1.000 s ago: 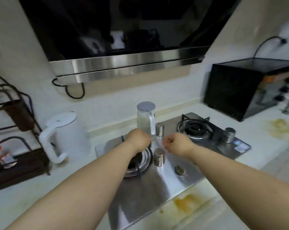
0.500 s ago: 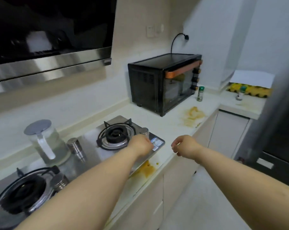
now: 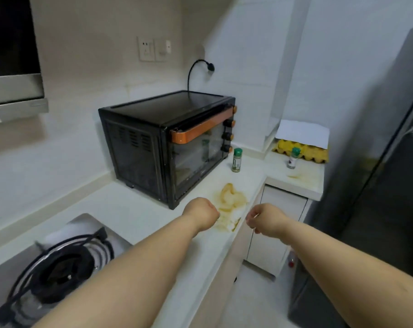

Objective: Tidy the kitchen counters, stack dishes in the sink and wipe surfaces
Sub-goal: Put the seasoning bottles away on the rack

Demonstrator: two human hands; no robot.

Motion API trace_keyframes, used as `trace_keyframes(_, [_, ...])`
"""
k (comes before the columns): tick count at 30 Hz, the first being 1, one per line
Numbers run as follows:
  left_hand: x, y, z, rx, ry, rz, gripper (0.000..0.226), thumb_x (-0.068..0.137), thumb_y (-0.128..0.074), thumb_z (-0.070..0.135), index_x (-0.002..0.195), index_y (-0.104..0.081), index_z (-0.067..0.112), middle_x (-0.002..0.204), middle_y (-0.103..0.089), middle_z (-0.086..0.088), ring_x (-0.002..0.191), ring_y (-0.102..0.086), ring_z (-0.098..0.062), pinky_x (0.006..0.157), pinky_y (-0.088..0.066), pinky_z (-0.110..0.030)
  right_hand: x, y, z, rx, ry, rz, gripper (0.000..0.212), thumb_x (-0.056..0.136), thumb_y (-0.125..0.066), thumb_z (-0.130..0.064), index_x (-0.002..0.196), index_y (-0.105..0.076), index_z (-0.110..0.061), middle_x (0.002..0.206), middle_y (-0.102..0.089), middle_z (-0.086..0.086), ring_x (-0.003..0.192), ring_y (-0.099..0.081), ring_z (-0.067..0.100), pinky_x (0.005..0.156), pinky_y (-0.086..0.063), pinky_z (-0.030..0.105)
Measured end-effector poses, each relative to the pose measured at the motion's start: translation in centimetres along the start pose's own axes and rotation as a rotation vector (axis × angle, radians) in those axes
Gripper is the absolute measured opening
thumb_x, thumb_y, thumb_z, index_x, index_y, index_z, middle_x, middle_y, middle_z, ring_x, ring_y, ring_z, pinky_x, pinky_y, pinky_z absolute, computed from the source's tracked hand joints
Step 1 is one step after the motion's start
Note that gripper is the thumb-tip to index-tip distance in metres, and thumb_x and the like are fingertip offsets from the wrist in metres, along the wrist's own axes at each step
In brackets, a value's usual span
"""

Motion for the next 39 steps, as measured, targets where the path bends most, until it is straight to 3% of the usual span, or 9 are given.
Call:
trace_keyframes(4, [6.6,0.9,2.3,-0.01,-0.014,0.044,0.012,0.086,-0.053,0.013,0.078,-0.062,0.015,0.086,-0.062,-0.009,0.08,-0.06,-0.025,0.082,-0.055,-0.041,6.0,1.8,-0.1,0.03,-0.019,0.032,0.011,0.09,-0.058,-0.019,0.097,-0.066,-0.015,0.096,-0.064,0.004,0.097,-0.062,0.023,0.088,-0.05,0.034])
trace_keyframes(7, [10.2,-0.2,3.2,0.003,0.023,0.012,0.009,0.089,-0.057,0.015,0.082,-0.062,0.013,0.094,-0.066,-0.012,0.095,-0.065,-0.03,0.087,-0.055,-0.038,10.1,2.6,1.4,-0.013,-0.061,-0.002,0.022,0.09,-0.059,-0.02,0.11,-0.064,-0.013,0.096,-0.06,0.002,0.097,-0.059,0.021,0.09,-0.048,0.032])
trace_keyframes(11, [16.0,-1.9,5.5,0.019,0.015,-0.013,0.008,0.089,-0.061,0.025,0.089,-0.059,0.017,0.102,-0.065,-0.012,0.097,-0.063,-0.028,0.093,-0.052,-0.038,15.8,6.4,3.8,-0.017,-0.125,0.075,0.038,0.09,-0.059,-0.021,0.126,-0.055,-0.011,0.123,-0.059,0.01,0.114,-0.056,0.027,0.093,-0.045,0.032])
trace_keyframes(15, [23.8,-4.6,8.4,-0.011,0.051,0.008,0.051,0.087,-0.063,0.032,0.133,-0.048,0.015,0.13,-0.056,-0.008,0.118,-0.056,-0.027,0.102,-0.046,-0.035,23.1,11.2,7.8,0.016,-0.19,0.152,0.046,0.092,-0.057,-0.018,0.133,-0.042,-0.004,0.13,-0.052,0.017,0.115,-0.053,0.032,0.092,-0.044,0.035])
trace_keyframes(19, [31.0,-7.4,10.5,-0.045,0.134,0.068,0.072,0.084,-0.067,0.033,0.142,-0.032,0.012,0.141,-0.046,-0.01,0.125,-0.05,-0.028,0.103,-0.041,-0.031,30.3,15.6,12.7,0.132,-0.293,0.232,0.055,0.091,-0.058,-0.017,0.138,-0.034,-0.001,0.136,-0.047,0.019,0.12,-0.05,0.035,0.096,-0.043,0.036])
trace_keyframes(24, [38.1,-9.6,11.8,-0.103,0.249,0.173,0.095,0.078,-0.073,0.034,0.149,-0.014,0.01,0.147,-0.038,-0.014,0.13,-0.044,-0.034,0.107,-0.039,-0.038,38.1,19.7,19.0,0.263,-0.497,0.302,0.065,0.087,-0.063,-0.025,0.137,-0.029,-0.003,0.131,-0.049,0.02,0.114,-0.053,0.038,0.092,-0.048,0.042])
trace_keyframes(31, [43.1,-11.6,10.9,-0.176,0.325,0.329,0.08,0.077,-0.076,0.028,0.138,-0.03,0.007,0.13,-0.055,-0.015,0.119,-0.054,-0.035,0.099,-0.042,-0.037,44.8,20.9,23.0,0.338,-0.568,0.374,0.079,0.085,-0.068,-0.031,0.144,-0.02,-0.008,0.137,-0.046,0.018,0.12,-0.05,0.04,0.095,-0.043,0.045])
trace_keyframes(36, [43.9,-11.4,11.3,-0.172,0.306,0.403,0.05,0.083,-0.069,0.023,0.125,-0.047,0.008,0.117,-0.063,-0.012,0.11,-0.058,-0.032,0.092,-0.043,-0.032,47.3,21.4,23.5,0.325,-0.509,0.422,0.055,0.084,-0.067,-0.034,0.127,-0.045,-0.009,0.121,-0.058,0.016,0.108,-0.057,0.036,0.092,-0.045,0.042])
trace_keyframes(39, [43.9,-11.3,11.3,-0.167,0.304,0.401,0.047,0.082,-0.069,0.022,0.123,-0.049,0.009,0.116,-0.063,-0.012,0.11,-0.058,-0.031,0.091,-0.042,-0.03,47.8,21.3,22.9,0.303,-0.51,0.42,0.041,0.085,-0.065,-0.034,0.114,-0.054,-0.007,0.11,-0.062,0.017,0.102,-0.059,0.037,0.087,-0.046,0.04])
Point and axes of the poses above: each hand's wrist, its own x-axis towards the middle knuckle, its own y-axis out of the back of the hand, z = x × y, the point moved 7 cm from there along x, towards the middle knuckle
